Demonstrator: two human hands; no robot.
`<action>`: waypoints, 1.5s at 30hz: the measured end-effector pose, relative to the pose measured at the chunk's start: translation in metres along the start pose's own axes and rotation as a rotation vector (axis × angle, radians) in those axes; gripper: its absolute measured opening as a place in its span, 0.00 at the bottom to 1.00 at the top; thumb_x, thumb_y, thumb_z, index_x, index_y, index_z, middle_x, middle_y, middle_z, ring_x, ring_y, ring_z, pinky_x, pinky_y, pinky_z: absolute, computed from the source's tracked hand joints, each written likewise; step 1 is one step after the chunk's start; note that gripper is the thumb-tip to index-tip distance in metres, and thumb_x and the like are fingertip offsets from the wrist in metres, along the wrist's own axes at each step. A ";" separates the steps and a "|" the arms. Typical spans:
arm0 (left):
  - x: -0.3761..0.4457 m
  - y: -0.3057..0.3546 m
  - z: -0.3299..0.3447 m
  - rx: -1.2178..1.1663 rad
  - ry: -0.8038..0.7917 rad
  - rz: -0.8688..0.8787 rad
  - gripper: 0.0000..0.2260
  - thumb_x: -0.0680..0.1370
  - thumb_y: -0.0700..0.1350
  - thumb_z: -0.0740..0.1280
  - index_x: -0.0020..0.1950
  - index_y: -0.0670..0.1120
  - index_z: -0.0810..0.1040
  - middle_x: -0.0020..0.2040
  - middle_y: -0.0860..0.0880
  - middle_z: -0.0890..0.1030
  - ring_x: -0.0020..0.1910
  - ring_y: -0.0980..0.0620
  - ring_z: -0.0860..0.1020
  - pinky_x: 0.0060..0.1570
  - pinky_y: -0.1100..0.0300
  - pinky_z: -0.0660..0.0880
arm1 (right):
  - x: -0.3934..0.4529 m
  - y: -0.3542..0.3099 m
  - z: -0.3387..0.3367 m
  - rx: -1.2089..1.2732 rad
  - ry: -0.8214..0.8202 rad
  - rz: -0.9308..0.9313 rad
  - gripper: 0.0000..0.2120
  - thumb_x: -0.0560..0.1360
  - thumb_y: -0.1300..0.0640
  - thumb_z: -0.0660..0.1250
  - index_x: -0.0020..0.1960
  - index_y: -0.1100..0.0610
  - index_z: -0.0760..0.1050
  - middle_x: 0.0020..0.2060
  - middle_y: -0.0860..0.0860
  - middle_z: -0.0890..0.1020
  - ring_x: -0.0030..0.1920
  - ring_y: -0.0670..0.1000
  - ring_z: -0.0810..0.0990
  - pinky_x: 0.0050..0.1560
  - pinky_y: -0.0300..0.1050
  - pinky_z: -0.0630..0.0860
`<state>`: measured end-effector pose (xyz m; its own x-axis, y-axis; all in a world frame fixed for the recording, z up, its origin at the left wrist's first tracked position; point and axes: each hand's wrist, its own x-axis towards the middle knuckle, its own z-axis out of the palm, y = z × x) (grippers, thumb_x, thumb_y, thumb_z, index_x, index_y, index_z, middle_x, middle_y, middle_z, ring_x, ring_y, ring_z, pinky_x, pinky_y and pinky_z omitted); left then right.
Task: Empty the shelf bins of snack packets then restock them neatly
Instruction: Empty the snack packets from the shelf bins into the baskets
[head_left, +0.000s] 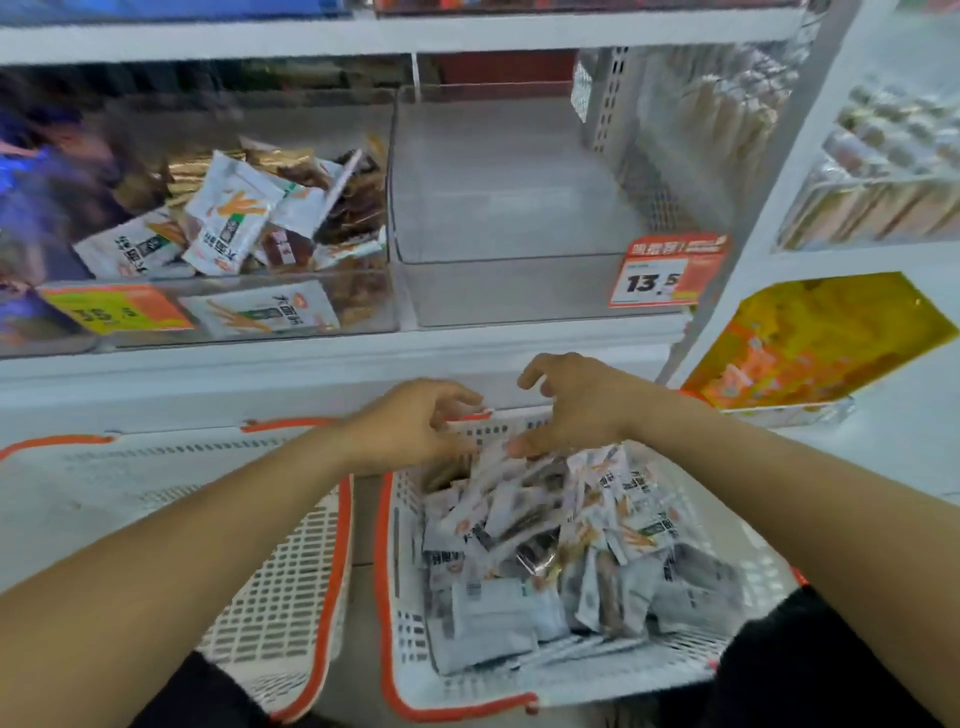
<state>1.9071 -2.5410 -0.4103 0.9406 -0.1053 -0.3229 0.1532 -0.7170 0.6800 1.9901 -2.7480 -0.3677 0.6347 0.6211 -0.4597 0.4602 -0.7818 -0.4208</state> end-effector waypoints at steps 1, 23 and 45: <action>-0.001 0.001 -0.013 0.066 0.018 -0.006 0.19 0.76 0.48 0.74 0.66 0.52 0.78 0.58 0.54 0.80 0.53 0.56 0.80 0.57 0.58 0.78 | 0.001 -0.002 -0.002 -0.015 0.036 -0.039 0.38 0.69 0.39 0.77 0.72 0.52 0.68 0.64 0.52 0.75 0.48 0.47 0.77 0.48 0.38 0.73; 0.001 -0.088 -0.225 0.341 0.180 -0.332 0.20 0.77 0.60 0.69 0.62 0.49 0.82 0.63 0.50 0.79 0.59 0.47 0.77 0.60 0.55 0.74 | 0.165 -0.219 -0.103 -0.186 0.073 -0.072 0.30 0.70 0.40 0.77 0.66 0.53 0.74 0.60 0.50 0.76 0.58 0.54 0.77 0.56 0.49 0.79; 0.015 -0.118 -0.245 0.304 0.071 -0.341 0.32 0.73 0.68 0.69 0.62 0.43 0.79 0.58 0.47 0.79 0.56 0.47 0.77 0.57 0.53 0.75 | 0.206 -0.211 -0.076 0.089 -0.292 0.176 0.26 0.71 0.39 0.74 0.61 0.54 0.78 0.57 0.50 0.81 0.53 0.49 0.79 0.51 0.43 0.75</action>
<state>1.9771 -2.2895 -0.3340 0.8718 0.2121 -0.4415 0.3720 -0.8731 0.3151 2.0713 -2.4595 -0.3144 0.4896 0.4771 -0.7298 0.2957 -0.8783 -0.3758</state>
